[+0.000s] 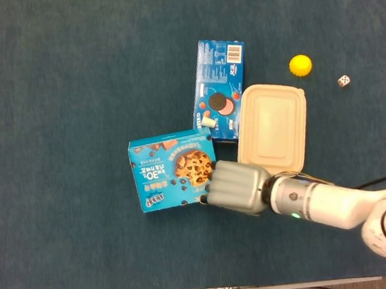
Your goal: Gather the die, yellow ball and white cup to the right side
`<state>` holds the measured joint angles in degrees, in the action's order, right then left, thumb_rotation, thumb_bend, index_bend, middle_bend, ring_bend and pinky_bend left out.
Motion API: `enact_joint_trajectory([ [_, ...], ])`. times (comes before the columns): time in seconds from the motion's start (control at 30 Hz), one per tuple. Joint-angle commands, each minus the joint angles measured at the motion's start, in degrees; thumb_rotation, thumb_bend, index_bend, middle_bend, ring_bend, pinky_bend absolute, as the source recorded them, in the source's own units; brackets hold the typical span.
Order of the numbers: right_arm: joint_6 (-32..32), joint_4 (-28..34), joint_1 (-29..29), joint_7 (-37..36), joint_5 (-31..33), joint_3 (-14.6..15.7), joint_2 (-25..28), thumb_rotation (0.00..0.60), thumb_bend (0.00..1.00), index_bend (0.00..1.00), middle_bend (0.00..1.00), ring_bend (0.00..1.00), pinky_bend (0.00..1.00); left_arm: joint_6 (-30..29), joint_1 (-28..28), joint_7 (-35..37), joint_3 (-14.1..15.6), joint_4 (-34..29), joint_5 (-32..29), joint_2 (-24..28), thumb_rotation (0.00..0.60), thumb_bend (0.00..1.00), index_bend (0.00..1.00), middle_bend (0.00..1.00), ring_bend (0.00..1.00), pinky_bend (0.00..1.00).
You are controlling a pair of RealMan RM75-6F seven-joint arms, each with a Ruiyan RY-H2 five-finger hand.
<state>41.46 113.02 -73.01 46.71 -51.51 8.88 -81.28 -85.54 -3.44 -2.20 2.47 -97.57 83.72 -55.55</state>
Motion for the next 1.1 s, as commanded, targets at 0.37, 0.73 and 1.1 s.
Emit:
enact_joint_trajectory([
  [0.37,5.3,-3.65,-0.39,0.63,0.75,-3.32,-5.34,0.6,0.17,0.31,0.33,0.16,0.21,0.0,0.0,0.05,-0.09,-0.01,-0.03,0.19,0.508,0.29,0.34,0.38,0.33,0.19],
  [0.73,12.41,-3.7,3.51,4.55,-6.75,-0.72,-3.7,0.6,0.12,0.27,0.26,0.11,0.21,0.08,0.03,-0.25,-0.11,-0.27,-0.01,0.24,0.509,0.29,0.34,0.38,0.33,0.19],
  [1.1,15.76,-7.23,7.07,7.68,-11.07,-1.11,-6.86,0.6,0.0,0.0,0.03,0.0,0.08,-0.01,-0.19,-0.54,0.03,-1.08,-0.18,0.82,0.508,0.29,0.34,0.38,0.33,0.19],
])
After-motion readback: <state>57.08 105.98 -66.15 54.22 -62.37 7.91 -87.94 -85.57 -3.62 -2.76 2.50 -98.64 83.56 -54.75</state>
